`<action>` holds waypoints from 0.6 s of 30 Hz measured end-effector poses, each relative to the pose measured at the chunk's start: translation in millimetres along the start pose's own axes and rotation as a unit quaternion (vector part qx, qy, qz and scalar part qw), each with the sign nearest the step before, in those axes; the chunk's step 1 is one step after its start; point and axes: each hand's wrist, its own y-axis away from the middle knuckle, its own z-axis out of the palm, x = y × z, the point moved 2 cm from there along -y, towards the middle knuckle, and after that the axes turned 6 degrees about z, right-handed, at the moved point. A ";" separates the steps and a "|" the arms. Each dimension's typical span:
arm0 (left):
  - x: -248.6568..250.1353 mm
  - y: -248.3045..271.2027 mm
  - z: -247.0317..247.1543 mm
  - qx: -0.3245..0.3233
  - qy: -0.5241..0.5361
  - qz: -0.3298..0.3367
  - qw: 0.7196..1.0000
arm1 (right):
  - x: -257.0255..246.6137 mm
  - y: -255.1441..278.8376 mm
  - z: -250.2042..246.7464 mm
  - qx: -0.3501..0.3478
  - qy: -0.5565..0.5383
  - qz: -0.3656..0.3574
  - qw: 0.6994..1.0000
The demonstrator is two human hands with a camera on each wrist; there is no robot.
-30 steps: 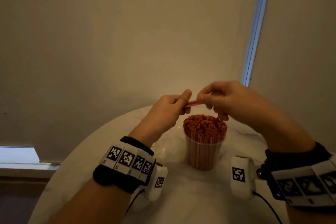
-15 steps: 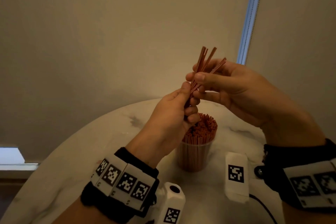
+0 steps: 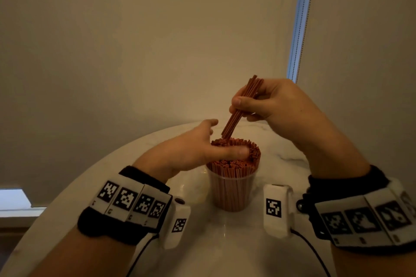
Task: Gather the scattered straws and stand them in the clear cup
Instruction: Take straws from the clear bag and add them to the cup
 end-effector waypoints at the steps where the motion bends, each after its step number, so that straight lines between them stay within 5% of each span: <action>1: -2.3 -0.9 4.4 -0.046 0.007 -0.005 0.999 | 2.5 -1.3 6.3 -0.013 0.005 0.007 1.000; 3: -7.2 -3.4 12.6 -0.080 0.020 0.000 0.997 | 9.8 -3.9 18.4 -0.028 0.027 0.023 0.999; 13: -19.2 -6.6 22.2 -0.034 0.070 0.006 0.997 | 22.9 -10.1 20.5 0.026 0.147 0.049 0.988; 18: -20.7 -5.4 23.6 -0.021 0.072 0.002 0.997 | 21.9 -8.4 25.0 -0.028 0.187 0.080 0.979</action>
